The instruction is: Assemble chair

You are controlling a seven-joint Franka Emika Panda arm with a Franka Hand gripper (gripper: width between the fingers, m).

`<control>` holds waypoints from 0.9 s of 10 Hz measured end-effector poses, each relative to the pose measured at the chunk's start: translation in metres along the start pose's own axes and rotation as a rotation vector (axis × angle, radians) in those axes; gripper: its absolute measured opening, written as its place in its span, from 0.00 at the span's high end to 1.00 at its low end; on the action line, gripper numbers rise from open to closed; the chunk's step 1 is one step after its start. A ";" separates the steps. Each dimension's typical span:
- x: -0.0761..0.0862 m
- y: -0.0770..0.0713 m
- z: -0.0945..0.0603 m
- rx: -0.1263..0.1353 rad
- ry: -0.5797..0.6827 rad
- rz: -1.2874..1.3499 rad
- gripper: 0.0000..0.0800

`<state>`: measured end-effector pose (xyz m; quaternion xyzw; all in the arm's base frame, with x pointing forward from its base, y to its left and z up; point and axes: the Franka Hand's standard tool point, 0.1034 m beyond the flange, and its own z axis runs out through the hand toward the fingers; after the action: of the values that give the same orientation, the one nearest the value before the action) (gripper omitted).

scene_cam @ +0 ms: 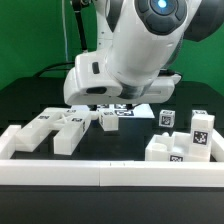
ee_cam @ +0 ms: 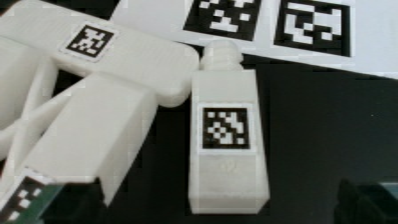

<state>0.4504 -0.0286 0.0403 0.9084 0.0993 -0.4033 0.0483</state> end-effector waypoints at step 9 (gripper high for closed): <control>0.007 -0.007 0.018 -0.001 -0.030 -0.012 0.19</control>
Offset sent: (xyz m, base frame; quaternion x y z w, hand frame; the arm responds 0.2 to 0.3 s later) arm -0.0055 0.0090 -0.0117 0.0197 -0.0048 -0.0231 0.9995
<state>0.4405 -0.0238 0.0234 0.9015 0.1042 -0.4173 0.0478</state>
